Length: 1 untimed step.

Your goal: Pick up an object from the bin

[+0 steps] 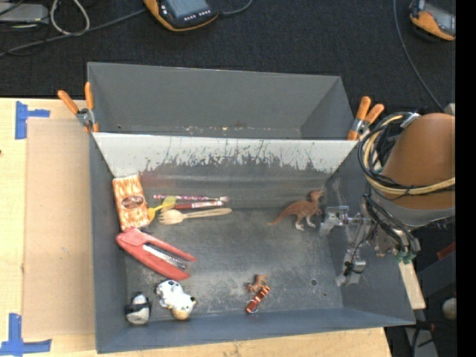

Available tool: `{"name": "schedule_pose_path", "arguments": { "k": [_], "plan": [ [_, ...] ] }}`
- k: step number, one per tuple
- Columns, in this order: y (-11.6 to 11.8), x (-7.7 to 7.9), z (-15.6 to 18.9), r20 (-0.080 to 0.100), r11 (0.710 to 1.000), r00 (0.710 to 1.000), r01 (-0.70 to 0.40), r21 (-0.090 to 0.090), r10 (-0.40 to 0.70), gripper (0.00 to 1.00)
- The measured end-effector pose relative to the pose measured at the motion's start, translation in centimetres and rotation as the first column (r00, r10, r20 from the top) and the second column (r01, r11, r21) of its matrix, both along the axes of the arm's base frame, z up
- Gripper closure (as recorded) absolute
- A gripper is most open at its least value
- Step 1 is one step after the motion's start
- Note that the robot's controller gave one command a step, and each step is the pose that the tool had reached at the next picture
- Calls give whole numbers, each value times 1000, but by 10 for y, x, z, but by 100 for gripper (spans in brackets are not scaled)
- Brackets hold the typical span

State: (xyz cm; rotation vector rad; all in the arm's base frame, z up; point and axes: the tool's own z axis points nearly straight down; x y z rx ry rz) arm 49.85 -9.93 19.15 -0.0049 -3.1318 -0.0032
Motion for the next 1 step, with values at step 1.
{"name": "schedule_pose_path", "arguments": {
  "k": [1],
  "plan": [
    [1,2,4,8,1000,1000,-5,-1,5,0]
  ]
}}
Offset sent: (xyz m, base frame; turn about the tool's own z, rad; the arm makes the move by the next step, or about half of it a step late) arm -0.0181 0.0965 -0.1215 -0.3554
